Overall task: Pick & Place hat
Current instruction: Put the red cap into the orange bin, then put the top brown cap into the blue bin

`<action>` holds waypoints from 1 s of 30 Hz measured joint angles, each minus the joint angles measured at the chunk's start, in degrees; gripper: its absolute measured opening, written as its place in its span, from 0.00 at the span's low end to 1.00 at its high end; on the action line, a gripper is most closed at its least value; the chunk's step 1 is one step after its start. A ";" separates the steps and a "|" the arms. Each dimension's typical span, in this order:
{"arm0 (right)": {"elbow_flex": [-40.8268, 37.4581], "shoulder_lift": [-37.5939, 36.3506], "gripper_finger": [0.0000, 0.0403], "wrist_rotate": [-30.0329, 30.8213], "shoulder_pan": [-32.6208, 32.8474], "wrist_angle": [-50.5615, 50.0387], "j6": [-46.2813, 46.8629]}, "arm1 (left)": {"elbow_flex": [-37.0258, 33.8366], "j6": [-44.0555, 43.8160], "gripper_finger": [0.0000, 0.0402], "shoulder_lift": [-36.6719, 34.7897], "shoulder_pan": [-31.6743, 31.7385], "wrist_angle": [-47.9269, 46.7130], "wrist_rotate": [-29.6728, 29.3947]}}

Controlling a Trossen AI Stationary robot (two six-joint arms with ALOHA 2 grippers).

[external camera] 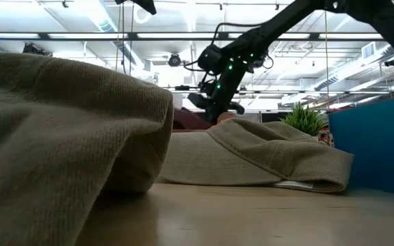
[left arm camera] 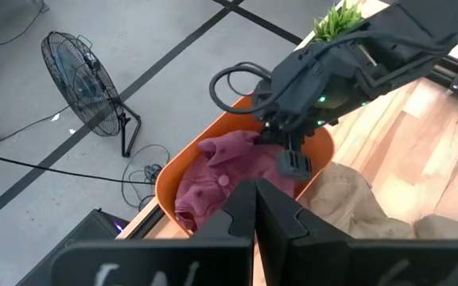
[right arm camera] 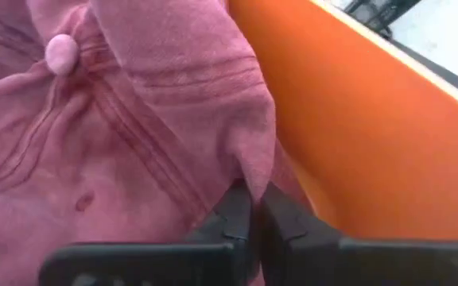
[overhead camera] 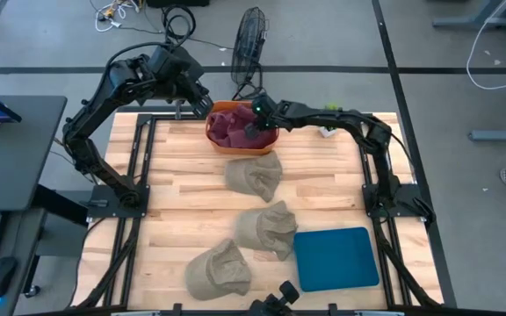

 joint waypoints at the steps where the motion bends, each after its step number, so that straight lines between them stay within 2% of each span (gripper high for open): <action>1: 0.02 0.24 0.04 -0.53 0.00 0.10 0.01 | 0.00 0.02 0.01 0.00 0.00 -0.02 0.00; 7: -0.16 -0.68 0.16 1.31 -0.06 -0.77 -1.96 | 0.00 0.11 0.01 0.00 0.00 -0.90 0.00; 19: -0.24 -11.28 0.44 -3.71 0.29 -3.14 -8.17 | 0.00 -0.85 0.01 0.02 0.00 -1.43 0.02; 24: -0.24 -19.14 0.49 -5.62 2.00 -9.57 -11.41 | -0.01 -1.99 0.03 0.02 -0.57 -3.72 -0.02; 28: -0.22 -25.68 0.48 -6.75 4.50 -16.02 -16.37 | -0.09 -2.04 0.10 -0.67 -1.03 -7.87 -0.68; 30: -0.22 -28.38 0.48 -9.85 5.45 -19.28 -16.68 | -0.02 -2.61 0.14 -1.48 -1.78 -10.29 -1.60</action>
